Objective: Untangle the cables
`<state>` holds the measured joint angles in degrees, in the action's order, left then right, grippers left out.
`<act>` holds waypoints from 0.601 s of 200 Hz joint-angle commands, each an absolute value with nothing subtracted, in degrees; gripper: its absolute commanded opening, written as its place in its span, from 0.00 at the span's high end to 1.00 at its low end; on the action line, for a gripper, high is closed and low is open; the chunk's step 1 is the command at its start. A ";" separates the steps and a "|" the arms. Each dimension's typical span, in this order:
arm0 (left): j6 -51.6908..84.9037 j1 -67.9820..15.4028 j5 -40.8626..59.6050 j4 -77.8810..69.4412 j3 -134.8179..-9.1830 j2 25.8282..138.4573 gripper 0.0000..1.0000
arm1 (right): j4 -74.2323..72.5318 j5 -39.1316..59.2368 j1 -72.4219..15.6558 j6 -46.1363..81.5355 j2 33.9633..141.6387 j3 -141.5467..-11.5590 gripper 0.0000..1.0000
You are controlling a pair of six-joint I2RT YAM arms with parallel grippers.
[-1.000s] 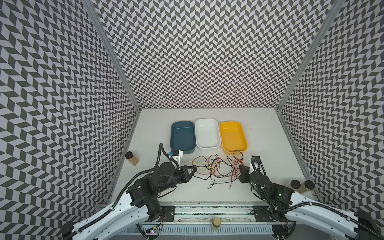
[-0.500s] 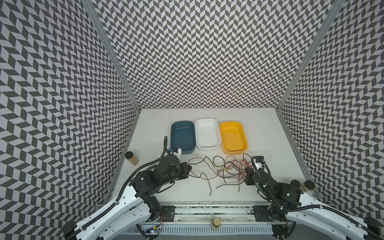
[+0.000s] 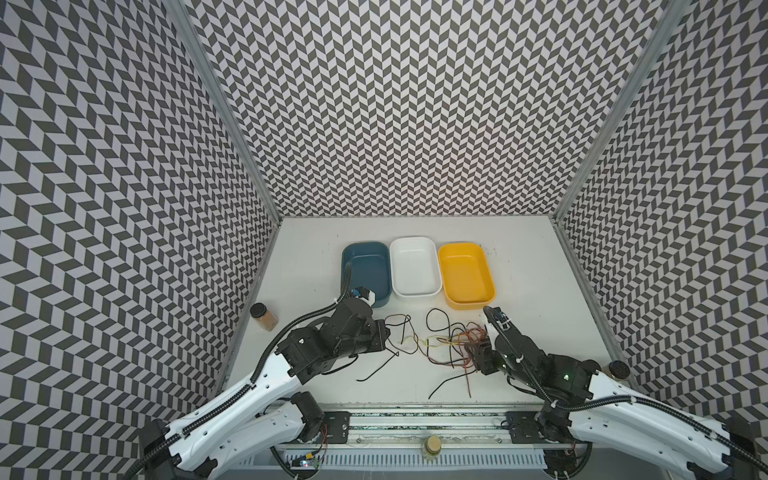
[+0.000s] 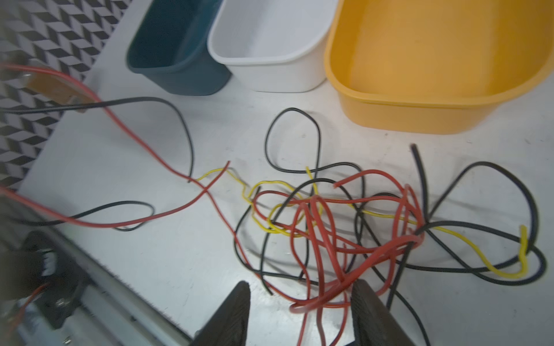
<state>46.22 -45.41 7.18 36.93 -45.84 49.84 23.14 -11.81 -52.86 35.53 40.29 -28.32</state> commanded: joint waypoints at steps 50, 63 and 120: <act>45.43 -45.00 13.95 28.94 -46.60 57.32 0.99 | 16.10 14.54 -53.62 23.09 48.39 -36.83 0.38; 45.74 -45.00 15.71 27.02 -46.60 57.91 0.98 | 13.53 15.67 -54.99 22.23 50.31 -36.74 0.38; 48.52 -45.16 19.60 20.25 -43.20 57.79 0.98 | 4.38 12.54 -58.37 21.11 55.89 -34.65 0.38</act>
